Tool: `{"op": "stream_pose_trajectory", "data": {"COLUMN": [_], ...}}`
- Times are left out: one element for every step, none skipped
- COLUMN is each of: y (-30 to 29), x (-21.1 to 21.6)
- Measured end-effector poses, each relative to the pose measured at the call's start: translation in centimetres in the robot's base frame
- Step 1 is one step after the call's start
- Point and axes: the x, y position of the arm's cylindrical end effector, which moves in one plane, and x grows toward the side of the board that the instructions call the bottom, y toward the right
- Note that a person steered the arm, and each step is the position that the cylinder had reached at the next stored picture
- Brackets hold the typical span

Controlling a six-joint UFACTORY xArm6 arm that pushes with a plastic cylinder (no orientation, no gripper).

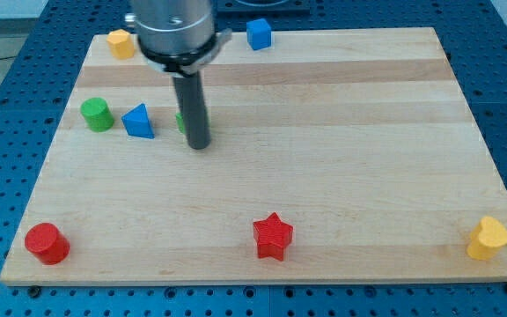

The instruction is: Push the blue cube above to the blue triangle

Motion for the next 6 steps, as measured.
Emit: {"op": "stream_pose_trajectory", "data": {"y": [-0.8,3.4,14.4,20.4,21.3,18.1], "x": [-0.4,0.1,-2.2,-10.1,-17.4,-21.2]}}
